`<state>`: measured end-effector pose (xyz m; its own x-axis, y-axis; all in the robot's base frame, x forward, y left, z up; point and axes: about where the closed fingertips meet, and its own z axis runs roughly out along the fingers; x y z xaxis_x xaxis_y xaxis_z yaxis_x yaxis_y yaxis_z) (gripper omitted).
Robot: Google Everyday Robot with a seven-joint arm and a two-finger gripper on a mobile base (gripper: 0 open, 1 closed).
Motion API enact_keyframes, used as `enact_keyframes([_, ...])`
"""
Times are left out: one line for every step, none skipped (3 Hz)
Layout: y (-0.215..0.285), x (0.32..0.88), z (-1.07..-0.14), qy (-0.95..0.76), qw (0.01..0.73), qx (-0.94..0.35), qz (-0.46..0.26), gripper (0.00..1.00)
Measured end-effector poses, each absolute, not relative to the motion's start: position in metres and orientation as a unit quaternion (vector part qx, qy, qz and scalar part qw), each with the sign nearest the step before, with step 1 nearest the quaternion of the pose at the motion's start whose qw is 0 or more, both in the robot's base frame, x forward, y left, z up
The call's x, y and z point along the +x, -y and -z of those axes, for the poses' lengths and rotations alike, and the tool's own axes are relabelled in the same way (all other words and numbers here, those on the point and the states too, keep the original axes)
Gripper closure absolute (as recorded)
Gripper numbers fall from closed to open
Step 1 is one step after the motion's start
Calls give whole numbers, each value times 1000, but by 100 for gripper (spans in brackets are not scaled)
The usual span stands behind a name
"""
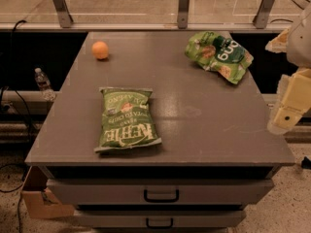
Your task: Move green rice chip bag near green jalapeno chip bag
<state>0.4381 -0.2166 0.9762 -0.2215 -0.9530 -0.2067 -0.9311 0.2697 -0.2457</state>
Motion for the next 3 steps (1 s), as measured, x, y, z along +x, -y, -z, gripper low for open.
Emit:
enact_keyframes([217,438,-976,-781,159,-603,35,0])
enact_keyframes([218,464,-981,-786,194,-586,21,0])
enact_keyframes([211,519,-984,-796,235,-557,-14,0])
